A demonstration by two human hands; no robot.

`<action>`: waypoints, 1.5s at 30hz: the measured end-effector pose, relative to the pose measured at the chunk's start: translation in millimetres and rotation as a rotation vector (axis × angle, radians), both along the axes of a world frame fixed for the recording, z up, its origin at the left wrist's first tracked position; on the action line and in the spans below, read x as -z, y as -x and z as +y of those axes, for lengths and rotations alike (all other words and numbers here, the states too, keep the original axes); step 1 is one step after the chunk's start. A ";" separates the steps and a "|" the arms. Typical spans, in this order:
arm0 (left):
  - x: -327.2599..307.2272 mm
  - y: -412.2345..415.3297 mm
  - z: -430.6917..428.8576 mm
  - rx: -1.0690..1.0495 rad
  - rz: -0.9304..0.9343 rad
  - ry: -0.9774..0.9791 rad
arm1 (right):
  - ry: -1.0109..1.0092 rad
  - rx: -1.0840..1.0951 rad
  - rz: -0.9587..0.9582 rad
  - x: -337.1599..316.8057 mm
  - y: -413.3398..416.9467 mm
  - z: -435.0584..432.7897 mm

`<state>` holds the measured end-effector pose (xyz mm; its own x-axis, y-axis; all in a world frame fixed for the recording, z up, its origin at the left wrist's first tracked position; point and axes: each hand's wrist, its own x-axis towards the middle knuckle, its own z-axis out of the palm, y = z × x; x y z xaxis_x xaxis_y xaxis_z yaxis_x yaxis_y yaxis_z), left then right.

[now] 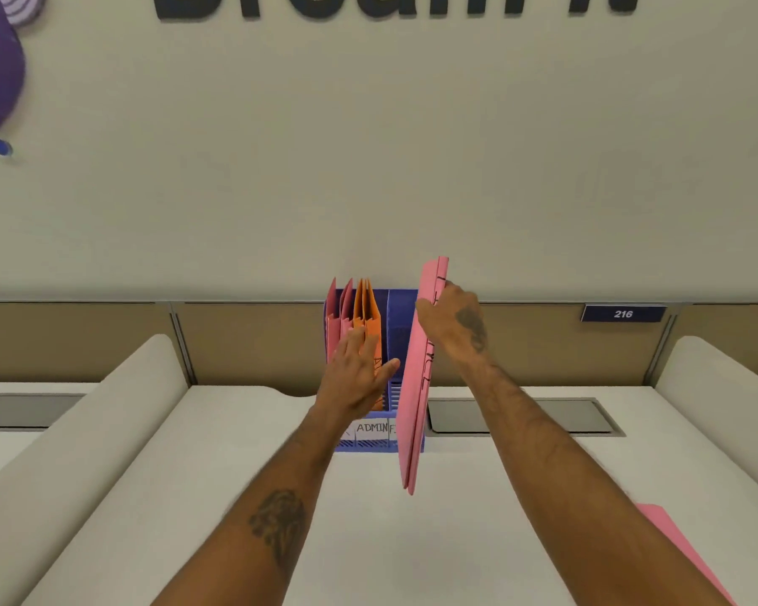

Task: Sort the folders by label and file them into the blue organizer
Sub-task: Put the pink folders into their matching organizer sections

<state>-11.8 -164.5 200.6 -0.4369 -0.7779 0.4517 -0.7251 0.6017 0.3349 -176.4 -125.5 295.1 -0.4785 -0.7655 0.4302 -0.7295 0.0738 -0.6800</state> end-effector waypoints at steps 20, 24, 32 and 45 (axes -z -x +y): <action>28.6 10.7 -130.4 -0.144 -0.390 0.137 | 0.244 -0.045 0.057 48.3 14.9 -130.6; 35.5 3.9 -134.4 -0.157 -0.375 0.191 | 0.240 -0.060 0.051 74.2 13.0 -142.0; 38.7 -0.9 -136.8 -0.162 -0.380 0.225 | 0.251 -0.059 0.079 82.2 6.1 -163.0; 39.2 -0.3 -135.6 -0.180 -0.358 0.263 | 0.130 -0.108 0.082 137.6 -6.3 -162.1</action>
<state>-11.6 -300.2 161.4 -0.4697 -0.7351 0.4889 -0.8676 0.4869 -0.1015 -170.2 -287.6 157.5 -0.3559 -0.7459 0.5630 -0.7817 -0.0925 -0.6168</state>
